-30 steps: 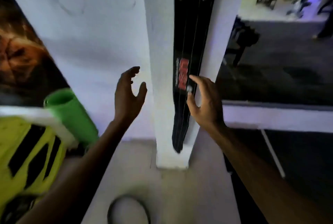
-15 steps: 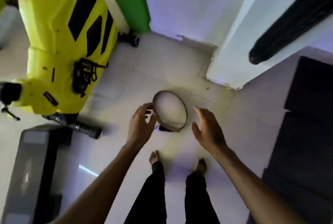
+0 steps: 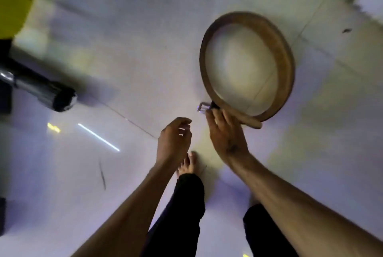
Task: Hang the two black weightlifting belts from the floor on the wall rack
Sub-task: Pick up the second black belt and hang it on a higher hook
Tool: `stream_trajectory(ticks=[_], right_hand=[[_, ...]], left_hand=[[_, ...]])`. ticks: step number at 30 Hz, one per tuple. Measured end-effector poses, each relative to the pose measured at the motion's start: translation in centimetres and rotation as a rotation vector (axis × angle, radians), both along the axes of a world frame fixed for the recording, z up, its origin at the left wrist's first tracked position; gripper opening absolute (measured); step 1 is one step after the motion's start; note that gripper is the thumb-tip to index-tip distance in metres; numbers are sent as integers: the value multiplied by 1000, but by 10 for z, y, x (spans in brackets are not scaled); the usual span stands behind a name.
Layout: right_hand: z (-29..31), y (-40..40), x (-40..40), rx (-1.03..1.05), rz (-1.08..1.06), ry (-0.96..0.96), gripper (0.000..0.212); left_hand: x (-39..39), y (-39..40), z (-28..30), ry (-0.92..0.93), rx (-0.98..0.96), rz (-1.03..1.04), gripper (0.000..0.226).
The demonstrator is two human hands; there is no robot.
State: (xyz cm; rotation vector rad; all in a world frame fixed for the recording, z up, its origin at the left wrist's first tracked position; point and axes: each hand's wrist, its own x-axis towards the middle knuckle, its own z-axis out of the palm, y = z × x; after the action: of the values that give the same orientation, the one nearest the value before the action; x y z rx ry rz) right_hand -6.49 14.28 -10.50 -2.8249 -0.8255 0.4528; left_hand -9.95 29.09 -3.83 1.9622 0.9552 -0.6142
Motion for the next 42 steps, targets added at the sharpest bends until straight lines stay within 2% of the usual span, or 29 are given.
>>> stream_trajectory(ticks=[4,8,11,13,14,16,18,22,24,28,34,38,42], right_hand=[[-66,7,9,-249,82,-118,41],[-70,9,34,-308,168,-142,30],[-32,2,45,-174,114,-79,15],[12,-11,46,-47,32,-34,17],[32,-17,46,31,-17,0,25],[87,-32,50,190,-120,91,43],[142,-47,59,341,-207,144,47],[248,-74,84,497,-342,177,45],[301,-84,99,553,-416,164,44],[435,-111,119,706,-477,178,48],[612,-127,111,962,-503,224,38],[730,-130,95,1140,-504,150,43],[824,-141,81,1238,-492,50,40]], left_hand=[[-13,9,-71,59,2,-14,31],[-5,8,-80,48,-24,-59,31],[7,6,-52,41,-50,-118,30],[15,6,-22,51,-97,-158,37],[19,6,-9,69,-135,-185,48],[29,2,30,88,-204,-257,72],[43,-8,76,15,-225,-334,79],[80,-39,179,-315,-191,-378,51],[98,-56,231,-447,-186,-328,45],[112,-88,360,-658,-128,-297,48],[109,-113,550,-904,-43,-365,46],[113,-117,674,-1022,-48,-424,47],[111,-119,761,-1149,-40,-478,51]])
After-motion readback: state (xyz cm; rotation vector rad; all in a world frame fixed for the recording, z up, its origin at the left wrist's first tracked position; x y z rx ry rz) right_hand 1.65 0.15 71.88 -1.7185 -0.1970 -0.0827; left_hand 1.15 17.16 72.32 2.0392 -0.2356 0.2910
